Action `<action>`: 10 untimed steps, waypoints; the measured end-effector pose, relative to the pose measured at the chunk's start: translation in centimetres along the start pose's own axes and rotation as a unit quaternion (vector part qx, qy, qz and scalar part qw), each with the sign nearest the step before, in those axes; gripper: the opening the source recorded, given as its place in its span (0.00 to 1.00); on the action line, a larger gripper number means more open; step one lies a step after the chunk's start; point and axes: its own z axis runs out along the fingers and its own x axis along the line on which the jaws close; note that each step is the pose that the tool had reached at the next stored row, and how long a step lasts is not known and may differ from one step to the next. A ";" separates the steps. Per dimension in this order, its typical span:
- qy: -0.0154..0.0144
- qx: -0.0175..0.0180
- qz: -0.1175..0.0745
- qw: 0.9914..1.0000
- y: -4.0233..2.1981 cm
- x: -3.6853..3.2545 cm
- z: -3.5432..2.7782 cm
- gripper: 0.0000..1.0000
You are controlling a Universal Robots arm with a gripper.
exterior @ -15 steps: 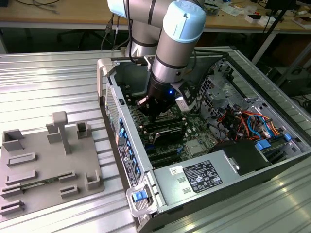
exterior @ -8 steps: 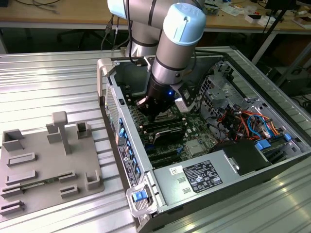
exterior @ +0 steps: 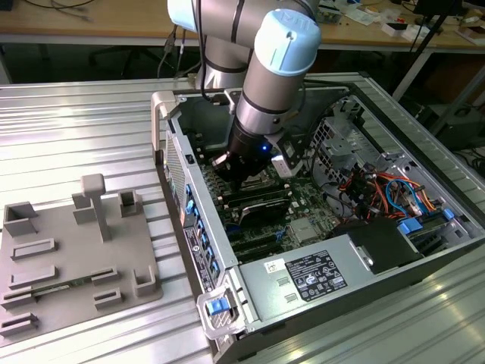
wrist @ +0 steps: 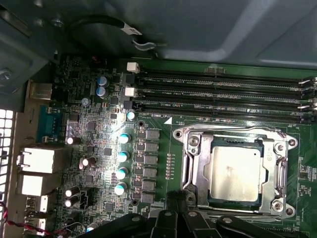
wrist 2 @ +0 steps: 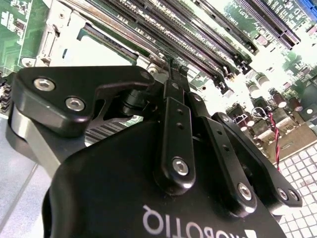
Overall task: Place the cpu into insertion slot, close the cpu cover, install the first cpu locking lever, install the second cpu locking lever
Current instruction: 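Install the second cpu locking lever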
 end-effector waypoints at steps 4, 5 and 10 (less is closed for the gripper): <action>0.000 0.008 0.000 1.000 -0.02 -0.01 -0.03 0.11; 0.000 0.009 0.000 1.000 -0.01 -0.02 -0.13 0.11; 0.000 0.009 0.000 1.000 0.04 0.01 -1.15 0.11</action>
